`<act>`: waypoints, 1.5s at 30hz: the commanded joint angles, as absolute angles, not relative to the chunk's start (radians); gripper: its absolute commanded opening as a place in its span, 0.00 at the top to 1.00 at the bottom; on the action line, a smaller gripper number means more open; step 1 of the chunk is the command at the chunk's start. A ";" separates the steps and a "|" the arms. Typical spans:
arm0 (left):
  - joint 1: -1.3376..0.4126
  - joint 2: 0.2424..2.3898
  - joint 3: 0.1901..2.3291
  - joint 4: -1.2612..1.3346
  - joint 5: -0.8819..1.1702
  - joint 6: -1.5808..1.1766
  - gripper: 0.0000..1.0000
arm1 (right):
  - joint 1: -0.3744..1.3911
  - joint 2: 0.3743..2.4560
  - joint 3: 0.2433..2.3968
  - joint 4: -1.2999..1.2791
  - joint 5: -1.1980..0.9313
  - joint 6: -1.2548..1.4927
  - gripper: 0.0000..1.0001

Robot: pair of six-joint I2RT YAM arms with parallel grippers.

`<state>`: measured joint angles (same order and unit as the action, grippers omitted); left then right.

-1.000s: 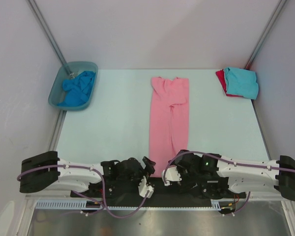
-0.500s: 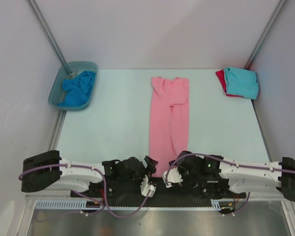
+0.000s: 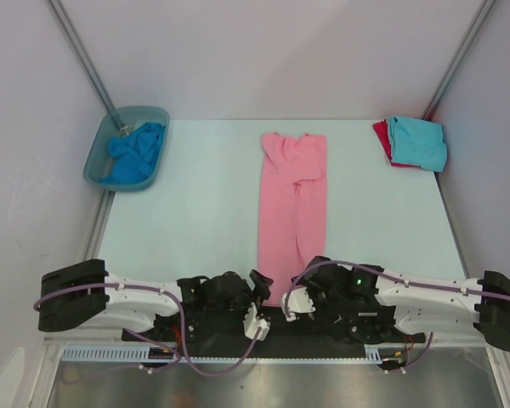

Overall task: Fold and stack the t-shirts
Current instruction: Fold the tshirt

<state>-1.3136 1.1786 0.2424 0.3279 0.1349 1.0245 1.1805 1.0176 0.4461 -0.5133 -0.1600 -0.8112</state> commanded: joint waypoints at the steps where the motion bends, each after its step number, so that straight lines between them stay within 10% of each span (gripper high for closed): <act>1: -1.321 1.183 0.268 0.354 0.164 1.002 0.15 | 1.108 1.121 0.397 -0.370 0.054 -0.945 0.00; 45: -1.319 1.181 0.272 0.364 0.170 0.992 0.15 | 1.190 1.026 0.560 -0.553 0.085 -0.948 0.00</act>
